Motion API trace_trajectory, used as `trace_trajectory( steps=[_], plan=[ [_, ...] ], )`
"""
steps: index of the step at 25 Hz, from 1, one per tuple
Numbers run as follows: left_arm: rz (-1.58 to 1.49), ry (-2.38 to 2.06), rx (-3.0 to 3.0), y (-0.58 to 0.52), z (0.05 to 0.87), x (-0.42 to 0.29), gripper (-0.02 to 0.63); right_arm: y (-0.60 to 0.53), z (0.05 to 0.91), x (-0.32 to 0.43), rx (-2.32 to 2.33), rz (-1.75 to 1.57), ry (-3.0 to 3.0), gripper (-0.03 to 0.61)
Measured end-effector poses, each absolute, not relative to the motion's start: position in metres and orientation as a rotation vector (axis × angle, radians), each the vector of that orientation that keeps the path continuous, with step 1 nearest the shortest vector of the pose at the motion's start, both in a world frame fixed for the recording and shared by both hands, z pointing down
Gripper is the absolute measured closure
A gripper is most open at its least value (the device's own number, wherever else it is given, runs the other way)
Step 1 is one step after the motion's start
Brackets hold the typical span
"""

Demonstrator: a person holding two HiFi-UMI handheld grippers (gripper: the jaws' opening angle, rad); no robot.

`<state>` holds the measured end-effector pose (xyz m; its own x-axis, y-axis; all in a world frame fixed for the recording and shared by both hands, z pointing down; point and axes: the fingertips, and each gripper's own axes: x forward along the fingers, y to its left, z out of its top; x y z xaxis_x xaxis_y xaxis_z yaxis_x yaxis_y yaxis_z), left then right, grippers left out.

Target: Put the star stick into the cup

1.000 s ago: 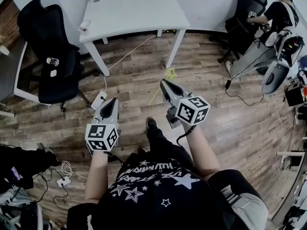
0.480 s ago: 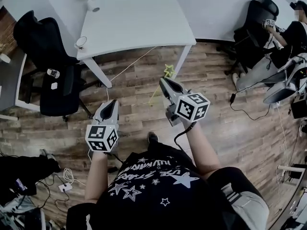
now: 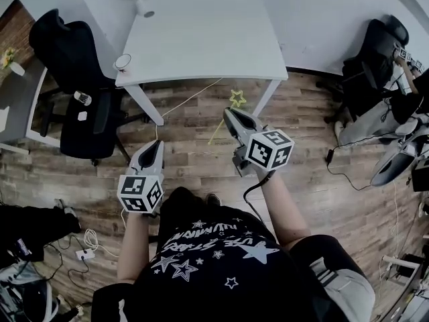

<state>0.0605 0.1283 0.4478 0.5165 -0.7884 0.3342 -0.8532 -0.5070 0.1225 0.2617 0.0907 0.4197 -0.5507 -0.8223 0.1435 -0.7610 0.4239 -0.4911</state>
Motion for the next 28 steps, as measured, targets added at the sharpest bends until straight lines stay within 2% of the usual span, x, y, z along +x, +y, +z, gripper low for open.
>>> trace_trajectory(
  steps=[17, 28],
  plan=[
    [0.277, -1.397, 2.449, 0.024, 0.464, 0.027, 0.611, -0.012, 0.424, 0.231, -1.443, -0.780, 2.586, 0.557],
    [0.256, -1.425, 2.455, -0.089, 0.451, -0.016, 0.611, -0.127, 0.404, 0.173, -1.351, -0.778, 2.605, 0.557]
  ],
)
